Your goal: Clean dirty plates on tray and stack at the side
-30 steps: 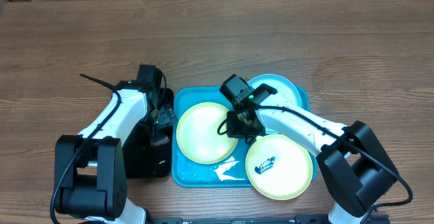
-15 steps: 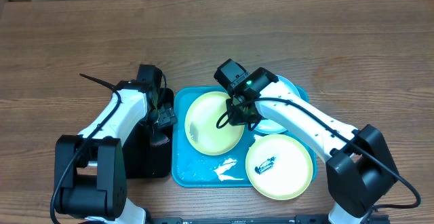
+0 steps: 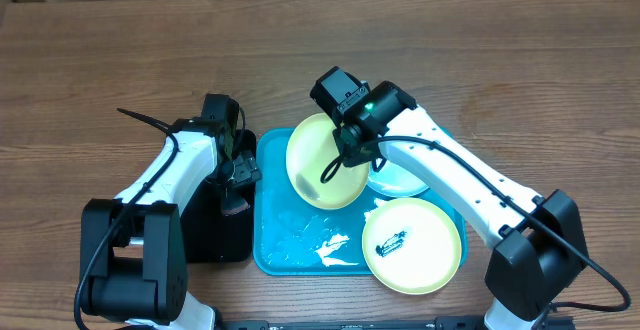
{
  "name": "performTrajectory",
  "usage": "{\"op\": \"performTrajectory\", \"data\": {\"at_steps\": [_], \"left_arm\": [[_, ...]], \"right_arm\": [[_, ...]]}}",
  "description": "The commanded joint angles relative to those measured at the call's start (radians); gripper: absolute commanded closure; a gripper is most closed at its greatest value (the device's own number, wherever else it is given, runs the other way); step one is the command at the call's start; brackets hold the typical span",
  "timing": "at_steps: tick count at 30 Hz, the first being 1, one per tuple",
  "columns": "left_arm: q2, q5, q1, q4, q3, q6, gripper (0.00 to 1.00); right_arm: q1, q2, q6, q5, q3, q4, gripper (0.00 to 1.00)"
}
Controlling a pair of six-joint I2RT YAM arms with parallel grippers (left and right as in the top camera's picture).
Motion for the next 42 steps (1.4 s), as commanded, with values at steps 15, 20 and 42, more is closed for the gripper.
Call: {"op": "performTrajectory", "data": {"at_steps": [15, 20, 42], "left_arm": [[-0.015, 0.022, -0.006, 0.010, 0.004, 0.010, 0.00], [-0.015, 0.022, -0.006, 0.009, 0.004, 0.010, 0.00], [-0.015, 0.018, -0.006, 0.010, 0.004, 0.010, 0.00]], "right_arm": [[0.229, -0.050, -0.204, 0.525, 0.119, -0.073, 0.96], [0.329, -0.050, -0.193, 0.706, 0.119, -0.148, 0.96], [0.523, -0.050, -0.063, 1.120, 0.119, -0.308, 0.96]]}}
